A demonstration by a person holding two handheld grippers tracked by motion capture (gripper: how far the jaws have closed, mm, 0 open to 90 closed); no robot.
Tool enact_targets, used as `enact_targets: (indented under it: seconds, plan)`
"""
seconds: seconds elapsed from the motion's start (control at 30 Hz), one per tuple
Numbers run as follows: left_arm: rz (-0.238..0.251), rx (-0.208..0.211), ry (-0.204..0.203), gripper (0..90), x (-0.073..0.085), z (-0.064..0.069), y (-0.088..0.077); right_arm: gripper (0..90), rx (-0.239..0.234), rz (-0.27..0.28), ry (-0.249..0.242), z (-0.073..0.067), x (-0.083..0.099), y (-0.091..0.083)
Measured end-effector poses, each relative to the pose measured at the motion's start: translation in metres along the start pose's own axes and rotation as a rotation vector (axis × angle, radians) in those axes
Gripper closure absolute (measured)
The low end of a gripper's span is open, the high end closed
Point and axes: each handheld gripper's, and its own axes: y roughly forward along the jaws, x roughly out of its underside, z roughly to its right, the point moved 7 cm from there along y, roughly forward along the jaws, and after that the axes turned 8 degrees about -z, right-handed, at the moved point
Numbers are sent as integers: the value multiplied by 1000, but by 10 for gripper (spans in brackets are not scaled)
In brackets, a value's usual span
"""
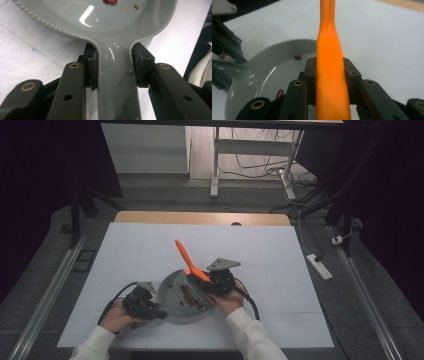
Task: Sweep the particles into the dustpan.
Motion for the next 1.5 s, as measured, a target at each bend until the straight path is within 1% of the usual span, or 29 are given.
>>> enact_targets:
  seconds: [0.03, 0.1, 0.13, 0.2, 0.23, 0.33, 0.37, 0.4, 0.47, 0.53, 0.6, 0.67, 0.7, 0.73, 0.77, 0.87, 0.9, 0.93, 0.97, 1.0, 1.07, 1.17, 1.2, 1.33, 1.5]
  plan:
    - [1, 2, -1, 619, 0, 0, 0, 704, 0, 0, 0, 0, 0, 0]
    - [-1, 2, 1, 619, 0, 0, 0, 704, 29, 6, -5, 6, -3, -5]
    - [0, 1, 0, 619, 0, 0, 0, 704, 51, 7, -4, 14, -3, -9]
    - [1, -1, -1, 619, 0, 0, 0, 704, 84, 0, -8, 22, -2, -12]
    - [0, -2, -1, 619, 0, 0, 0, 704, 84, 0, -8, 22, -2, -12]
    - [1, -2, -1, 619, 0, 0, 0, 704, 126, -25, 2, 38, 1, -14]
    - [1, -2, -1, 619, 0, 0, 0, 704, 160, -47, 5, 48, 4, -13]
    - [1, -2, -1, 619, 0, 0, 0, 704, 160, -47, 5, 48, 4, -13]
    - [1, -1, -1, 619, 0, 0, 0, 704, 182, -73, 2, 55, 8, -11]
    - [1, 0, 0, 619, 0, 0, 0, 704, 184, -90, 5, 58, 12, -8]
    - [1, -1, 0, 619, 0, 0, 0, 704, 176, -101, 12, 58, 15, -5]
    - [1, -1, -1, 619, 0, 0, 0, 704, 156, -107, 16, 53, 17, -1]
    - [1, -2, 0, 619, 0, 0, 0, 704, 127, -123, 5, 46, 20, 3]
    - [1, -3, 0, 619, 0, 0, 0, 704, 111, -119, -4, 41, 20, 4]
    - [1, -4, -1, 619, 0, 0, 0, 704, 111, -119, -4, 41, 20, 4]
    - [1, -5, -1, 619, 0, 1, 0, 704, 97, -130, -45, 27, 20, 7]
    - [0, -6, 0, 619, 0, 1, 0, 704, 71, -130, -53, 20, 20, 8]
    - [0, -6, -1, 619, 0, 1, 0, 704, 71, -130, -53, 20, 20, 8]
    - [0, -5, 0, 619, 0, 1, 0, 704, 60, -127, -53, 16, 20, 8]
    - [0, -6, -1, 619, 0, 1, 0, 704, 60, -124, -57, 14, 20, 8]
    - [0, -5, 0, 618, 0, 1, 0, 704, 58, -120, -62, 12, 19, 8]
    - [1, -8, 1, 618, 0, 1, 0, 704, 28, -101, -37, 11, 18, 5]
    - [3, -8, 0, 619, 0, 1, 0, 704, 24, -96, -37, 11, 17, 4]
    - [5, -9, -1, 619, 0, 1, 0, 704, 31, -84, -43, 13, 18, -3]
    - [10, -15, 1, 619, 0, 2, 0, 704, 42, -48, -23, 20, 20, -16]
